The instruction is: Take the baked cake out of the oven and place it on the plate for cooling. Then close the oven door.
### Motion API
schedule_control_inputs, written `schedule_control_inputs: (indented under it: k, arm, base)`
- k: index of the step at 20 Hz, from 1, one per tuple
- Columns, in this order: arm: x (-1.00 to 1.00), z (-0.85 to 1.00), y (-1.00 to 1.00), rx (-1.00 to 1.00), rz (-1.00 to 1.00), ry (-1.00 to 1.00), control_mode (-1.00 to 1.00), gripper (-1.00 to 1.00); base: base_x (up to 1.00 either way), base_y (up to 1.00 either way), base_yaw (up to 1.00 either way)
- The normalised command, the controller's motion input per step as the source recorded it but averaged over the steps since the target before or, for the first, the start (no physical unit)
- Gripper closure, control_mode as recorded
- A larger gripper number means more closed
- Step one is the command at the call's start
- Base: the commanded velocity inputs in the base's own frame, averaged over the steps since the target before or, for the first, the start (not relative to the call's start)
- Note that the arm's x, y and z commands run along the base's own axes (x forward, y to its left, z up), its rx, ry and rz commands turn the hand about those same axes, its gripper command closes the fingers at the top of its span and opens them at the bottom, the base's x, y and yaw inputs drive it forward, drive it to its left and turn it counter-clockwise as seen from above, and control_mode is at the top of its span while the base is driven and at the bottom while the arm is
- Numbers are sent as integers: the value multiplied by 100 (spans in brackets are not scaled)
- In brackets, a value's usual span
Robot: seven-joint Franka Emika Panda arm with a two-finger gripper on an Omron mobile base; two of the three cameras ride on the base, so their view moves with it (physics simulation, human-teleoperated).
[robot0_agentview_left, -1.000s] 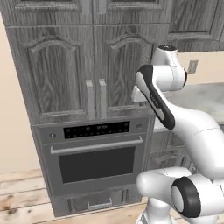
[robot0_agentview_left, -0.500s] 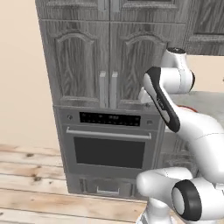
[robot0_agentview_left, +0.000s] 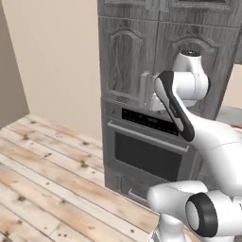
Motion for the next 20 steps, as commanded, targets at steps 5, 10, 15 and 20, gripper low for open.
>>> schedule_control_inputs:
  k: [5,10,15,20]
  arm:
    - [0,0,0,0,0,0,100,-100]
    - [0,0,0,0,0,0,100,-100]
    - [0,0,0,0,0,0,100,-100]
    - [0,0,0,0,0,0,100,-100]
  base:
    - [0,-82,58]
    - [0,-82,52]
    - [-1,-74,39]
    - [-29,-56,17]
